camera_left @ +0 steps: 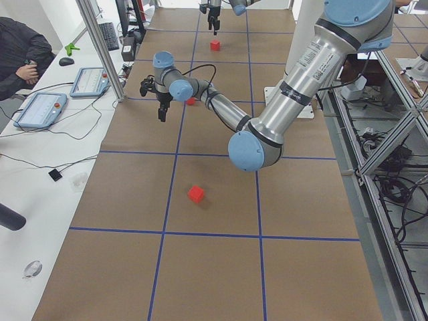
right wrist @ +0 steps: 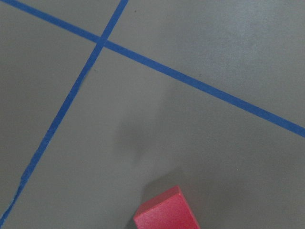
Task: Form red blocks into L shape at center
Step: 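Lower the right gripper and grasp the red cube near it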
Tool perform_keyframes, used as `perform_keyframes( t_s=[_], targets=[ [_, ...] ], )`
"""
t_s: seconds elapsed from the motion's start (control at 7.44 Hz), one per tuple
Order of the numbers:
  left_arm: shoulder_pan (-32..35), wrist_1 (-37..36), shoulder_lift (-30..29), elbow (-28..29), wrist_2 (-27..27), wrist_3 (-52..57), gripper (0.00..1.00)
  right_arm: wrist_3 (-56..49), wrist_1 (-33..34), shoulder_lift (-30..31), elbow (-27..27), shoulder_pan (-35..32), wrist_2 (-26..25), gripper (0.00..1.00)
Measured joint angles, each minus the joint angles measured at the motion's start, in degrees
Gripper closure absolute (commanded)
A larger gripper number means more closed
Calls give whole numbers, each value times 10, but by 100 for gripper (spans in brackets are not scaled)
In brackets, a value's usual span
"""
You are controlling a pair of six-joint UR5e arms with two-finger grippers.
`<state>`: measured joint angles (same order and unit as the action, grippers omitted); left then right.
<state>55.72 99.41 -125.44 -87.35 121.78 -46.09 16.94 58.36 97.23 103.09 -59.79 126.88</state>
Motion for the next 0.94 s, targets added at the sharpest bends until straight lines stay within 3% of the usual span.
perform_keyframes(
  t_s=[0.27,0.94],
  targets=[
    [1,0,1,0,1,1,1,-61,-3,0,-14,18,-11,0],
    [1,1,3,1,1,2,1,-99,-1,-33,-48,53,-29,0]
  ],
)
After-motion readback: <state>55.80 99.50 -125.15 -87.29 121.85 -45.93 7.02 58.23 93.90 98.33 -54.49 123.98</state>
